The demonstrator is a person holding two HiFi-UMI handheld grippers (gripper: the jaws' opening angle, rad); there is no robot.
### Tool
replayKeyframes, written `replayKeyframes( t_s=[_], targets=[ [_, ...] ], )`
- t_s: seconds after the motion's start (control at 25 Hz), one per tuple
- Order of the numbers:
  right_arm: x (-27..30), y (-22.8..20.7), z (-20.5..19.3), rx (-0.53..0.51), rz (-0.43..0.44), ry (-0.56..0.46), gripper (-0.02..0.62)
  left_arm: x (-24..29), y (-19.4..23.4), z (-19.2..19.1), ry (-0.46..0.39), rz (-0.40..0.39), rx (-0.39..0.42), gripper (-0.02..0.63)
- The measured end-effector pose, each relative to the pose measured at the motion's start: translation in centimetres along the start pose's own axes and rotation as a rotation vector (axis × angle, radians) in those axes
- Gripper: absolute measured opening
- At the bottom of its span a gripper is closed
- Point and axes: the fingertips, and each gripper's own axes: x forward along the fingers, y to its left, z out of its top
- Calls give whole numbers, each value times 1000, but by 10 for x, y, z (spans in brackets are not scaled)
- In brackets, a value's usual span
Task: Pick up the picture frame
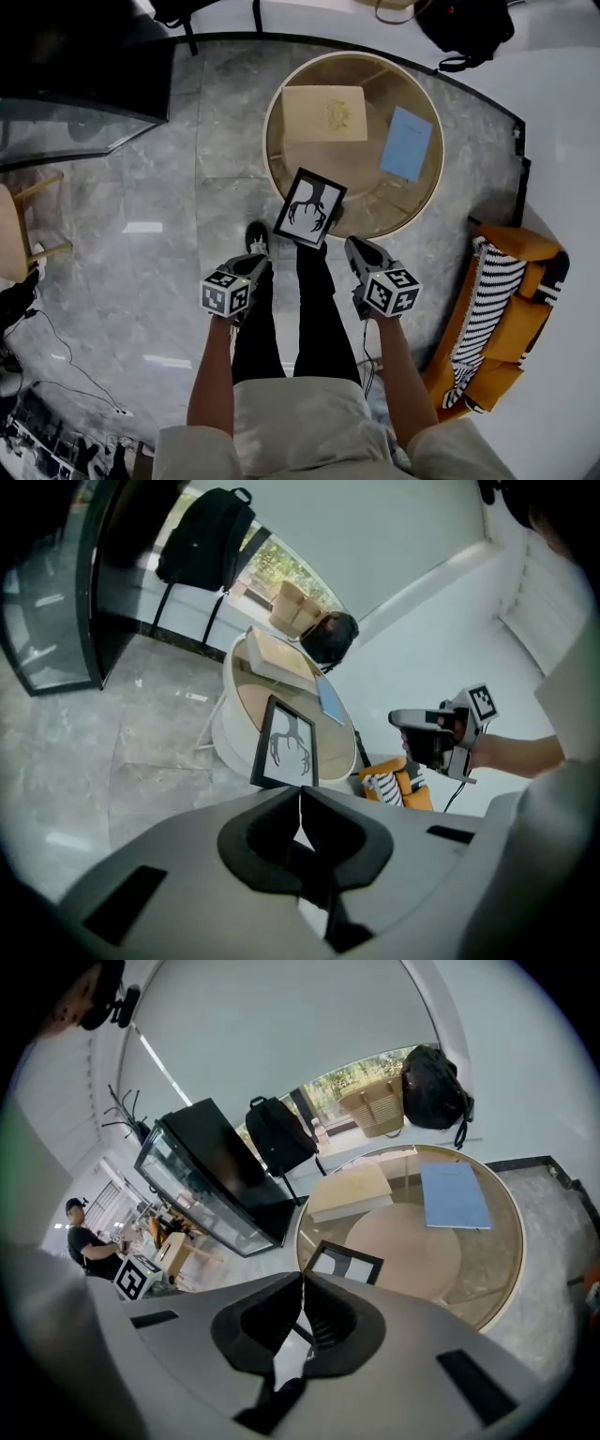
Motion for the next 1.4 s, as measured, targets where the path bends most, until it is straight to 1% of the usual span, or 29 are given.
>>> replayKeyframes(
  t_s=[0.04,0.16,0.2,0.28,0.48,0.56,0.6,0.68,0.8,0.88,1.0,1.12,1.2,1.28,1.4],
  targets=[
    [10,-5,-1,-13,7,11,35,5,9,3,-34,-6,-50,21],
    [37,-20,-1,-33,28,35,35,12,40,11,-168,-5,-235,21],
    [46,-22,-2,-41,37,42,35,14,49,11,-198,0,-275,21],
    [65,-26,-3,-71,51,59,35,22,62,10,-216,-7,-310,21],
    [102,-24,-10,-169,91,109,35,58,76,0,-198,-84,-335,23],
    [116,-22,-13,-189,106,115,35,73,85,-5,-191,-103,-342,25],
    [123,-21,-16,-191,116,117,35,81,88,-8,-187,-114,-351,35],
    [135,-19,-22,-194,136,124,35,93,92,-11,-189,-152,-380,127],
    [147,-19,-30,-219,154,142,35,103,92,-7,-215,-211,-409,173],
    [153,-21,-35,-237,164,160,35,107,90,-3,-222,-236,-419,258],
    [157,-28,-40,-254,160,177,35,114,85,-1,-197,-255,-400,279],
    [157,-36,-43,-225,148,174,35,124,82,-3,-160,-262,-387,284],
    [160,-39,-45,-222,152,177,35,130,85,-3,-156,-264,-395,284],
    [161,-41,-50,-262,159,188,35,138,86,-1,-164,-284,-404,284],
    [167,-43,-59,-348,163,207,35,147,88,2,-188,-336,-416,284]
  ],
)
